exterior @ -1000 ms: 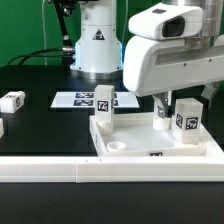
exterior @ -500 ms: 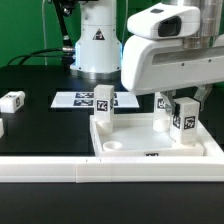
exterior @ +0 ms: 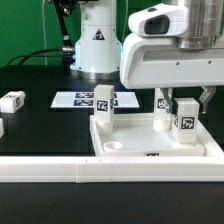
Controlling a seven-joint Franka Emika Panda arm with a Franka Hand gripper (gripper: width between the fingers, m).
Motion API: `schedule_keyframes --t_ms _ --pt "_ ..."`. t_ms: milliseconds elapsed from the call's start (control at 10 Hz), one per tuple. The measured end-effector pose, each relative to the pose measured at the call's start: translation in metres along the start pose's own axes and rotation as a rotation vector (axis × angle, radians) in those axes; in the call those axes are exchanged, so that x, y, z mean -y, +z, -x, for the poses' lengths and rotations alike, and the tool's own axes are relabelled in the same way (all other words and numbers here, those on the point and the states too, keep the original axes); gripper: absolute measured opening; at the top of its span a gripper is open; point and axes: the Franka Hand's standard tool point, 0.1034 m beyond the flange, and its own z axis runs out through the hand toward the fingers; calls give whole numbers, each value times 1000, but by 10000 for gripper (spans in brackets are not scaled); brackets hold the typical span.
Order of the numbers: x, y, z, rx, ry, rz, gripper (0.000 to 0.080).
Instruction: Assemble square table
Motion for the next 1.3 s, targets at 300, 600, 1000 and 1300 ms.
schedule_keyframes --t_ms 300,600,1000,1300 --pt "3 0 1 11 373 -24 290" --pt "2 2 2 30 676 -45 290" --pt "3 2 7 68 968 -21 290" --pt "4 3 8 72 1067 -22 366"
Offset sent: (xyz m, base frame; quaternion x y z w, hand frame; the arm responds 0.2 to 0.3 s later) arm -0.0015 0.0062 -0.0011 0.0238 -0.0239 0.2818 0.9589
